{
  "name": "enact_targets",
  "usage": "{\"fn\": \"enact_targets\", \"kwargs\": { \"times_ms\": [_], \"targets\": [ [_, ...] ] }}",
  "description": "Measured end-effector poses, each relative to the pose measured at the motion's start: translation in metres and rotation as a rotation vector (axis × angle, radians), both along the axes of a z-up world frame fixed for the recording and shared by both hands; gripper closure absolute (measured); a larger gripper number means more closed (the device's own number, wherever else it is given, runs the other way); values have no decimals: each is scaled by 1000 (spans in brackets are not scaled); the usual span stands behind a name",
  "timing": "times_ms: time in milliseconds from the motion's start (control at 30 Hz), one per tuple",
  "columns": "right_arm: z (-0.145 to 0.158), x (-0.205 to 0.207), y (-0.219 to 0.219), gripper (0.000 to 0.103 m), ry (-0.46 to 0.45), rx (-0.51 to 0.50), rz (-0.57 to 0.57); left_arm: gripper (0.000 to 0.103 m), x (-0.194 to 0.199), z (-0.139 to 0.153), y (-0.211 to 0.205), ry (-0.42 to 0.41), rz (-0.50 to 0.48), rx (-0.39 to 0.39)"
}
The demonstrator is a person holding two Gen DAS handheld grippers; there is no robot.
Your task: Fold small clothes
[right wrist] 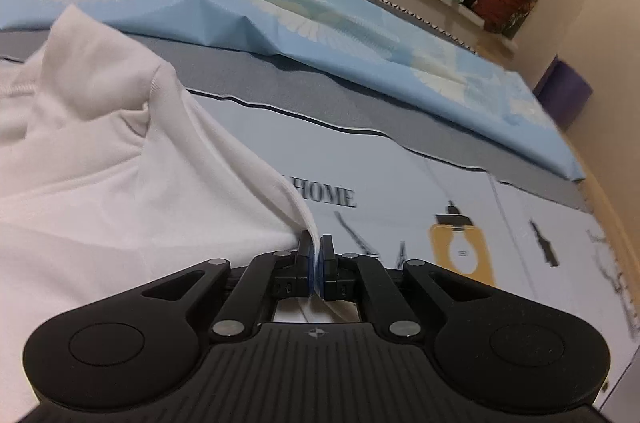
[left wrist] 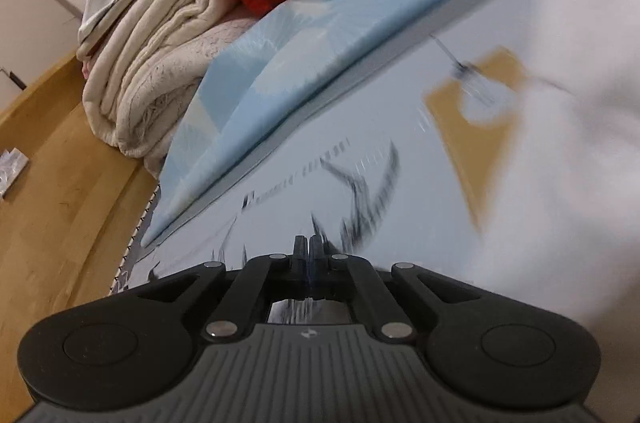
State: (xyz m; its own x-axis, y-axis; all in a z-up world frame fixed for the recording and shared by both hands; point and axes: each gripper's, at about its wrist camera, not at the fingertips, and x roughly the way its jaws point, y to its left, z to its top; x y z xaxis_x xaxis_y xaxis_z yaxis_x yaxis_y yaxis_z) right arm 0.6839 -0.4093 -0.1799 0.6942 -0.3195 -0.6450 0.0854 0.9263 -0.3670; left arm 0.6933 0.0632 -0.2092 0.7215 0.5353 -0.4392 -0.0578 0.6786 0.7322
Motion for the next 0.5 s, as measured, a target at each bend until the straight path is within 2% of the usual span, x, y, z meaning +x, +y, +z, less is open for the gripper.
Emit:
{"fn": "enact_targets", "kwargs": {
  "times_ms": [67,100,167,233,267,300,367,400,433,500],
  "targets": [
    [-1,-3,-9,102,9,-24,-50,103,20,-7,-8,-9,-8,55],
    [0,-5,-17,103,10,-1,-87,103,25,-6,-11,-15,-22,63],
    [-2,-14,-29,103,9,-2,-128,103,39,4,-15,-19,-24,28],
    [-3,-22,-37,102,18,-30,-138,98,50,16,-13,-20,6,-26],
    [-2,-25,-42,102,26,-32,-160,78,55,24,-10,-25,23,-71],
    [1,-28,-48,102,30,-16,-186,42,48,35,-14,-34,29,-111],
    [6,-37,-62,98,35,36,-239,6,36,56,-13,-70,-4,-196],
    [10,-41,-68,87,32,60,-260,0,29,66,-15,-82,-45,-227],
    [16,-47,-72,75,9,86,-276,0,21,76,-16,-87,-86,-237],
    [30,-60,-73,70,-58,141,-268,0,-1,92,-28,-87,-178,-248]
  ]
}}
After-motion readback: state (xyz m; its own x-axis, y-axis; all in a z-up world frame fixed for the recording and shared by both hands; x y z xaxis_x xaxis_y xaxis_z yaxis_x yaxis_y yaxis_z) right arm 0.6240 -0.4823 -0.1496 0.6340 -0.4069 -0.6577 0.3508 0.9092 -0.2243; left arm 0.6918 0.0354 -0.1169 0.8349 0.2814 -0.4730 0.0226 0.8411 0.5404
